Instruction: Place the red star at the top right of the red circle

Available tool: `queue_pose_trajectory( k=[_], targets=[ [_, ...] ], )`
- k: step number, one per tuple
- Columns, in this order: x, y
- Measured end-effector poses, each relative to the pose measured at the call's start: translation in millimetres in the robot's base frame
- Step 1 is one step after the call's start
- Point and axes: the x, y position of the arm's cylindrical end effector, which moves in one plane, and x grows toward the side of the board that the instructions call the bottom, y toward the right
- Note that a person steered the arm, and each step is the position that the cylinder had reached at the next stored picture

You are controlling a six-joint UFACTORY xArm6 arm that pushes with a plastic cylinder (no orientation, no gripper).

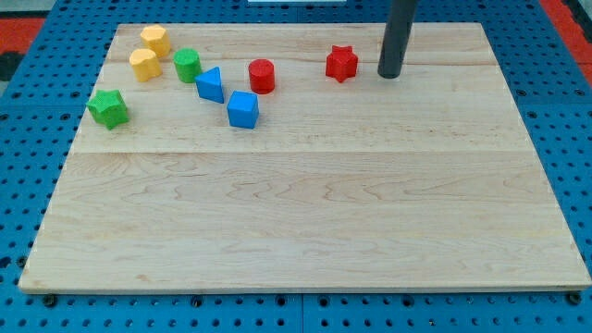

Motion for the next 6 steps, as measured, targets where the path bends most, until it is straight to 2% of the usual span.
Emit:
queue_pose_trajectory(
  k=[1, 2, 3, 4, 5, 6],
  targets=[
    [-27.0, -57.2],
    [-58.4, -92.4],
    [-66.7, -109.9],
    [-36.0, -49.4],
    [25.1, -49.2],
    [3.1, -74.3]
  ],
)
